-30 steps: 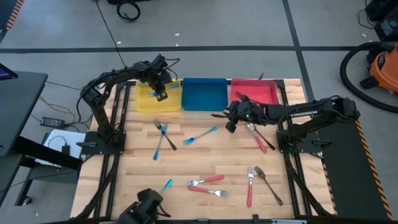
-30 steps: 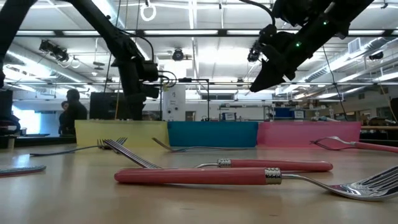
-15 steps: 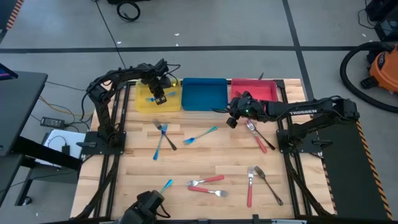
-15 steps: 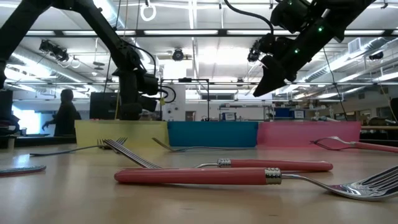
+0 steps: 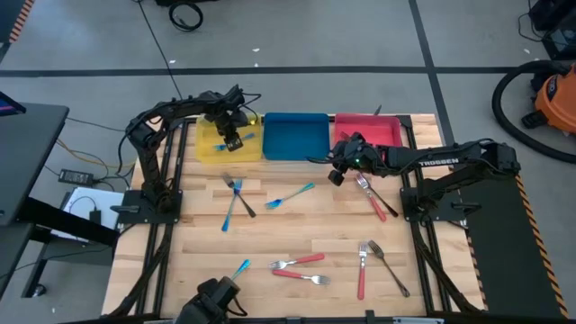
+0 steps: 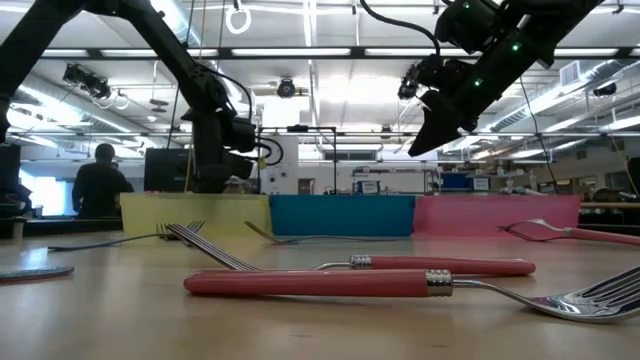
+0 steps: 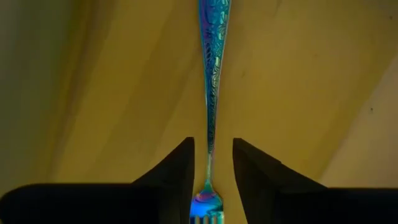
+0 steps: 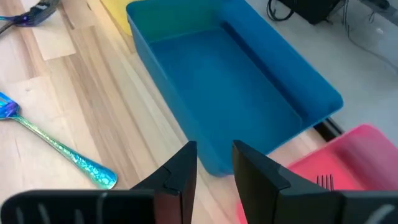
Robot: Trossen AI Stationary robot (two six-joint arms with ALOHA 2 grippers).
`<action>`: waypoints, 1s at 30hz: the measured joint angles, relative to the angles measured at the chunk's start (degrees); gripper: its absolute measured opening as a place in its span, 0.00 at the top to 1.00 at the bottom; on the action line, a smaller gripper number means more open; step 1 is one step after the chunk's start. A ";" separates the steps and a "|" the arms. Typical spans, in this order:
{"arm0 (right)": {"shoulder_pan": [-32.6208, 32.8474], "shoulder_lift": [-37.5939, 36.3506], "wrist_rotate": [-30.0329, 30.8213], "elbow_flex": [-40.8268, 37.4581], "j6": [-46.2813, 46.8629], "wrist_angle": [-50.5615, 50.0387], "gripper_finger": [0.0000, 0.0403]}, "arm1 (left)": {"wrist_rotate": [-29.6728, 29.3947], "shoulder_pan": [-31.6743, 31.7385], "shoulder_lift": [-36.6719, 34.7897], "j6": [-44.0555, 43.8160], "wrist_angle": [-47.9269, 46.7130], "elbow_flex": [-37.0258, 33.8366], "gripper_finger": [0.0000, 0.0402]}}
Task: Sort silverware by color (type)
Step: Put the pink fork into the blue bin
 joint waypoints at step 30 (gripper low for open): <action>23.63 4.55 -25.14 0.04 18.33 3.58 0.73 | 4.12 -22.91 -7.10 -6.67 -22.78 18.20 0.72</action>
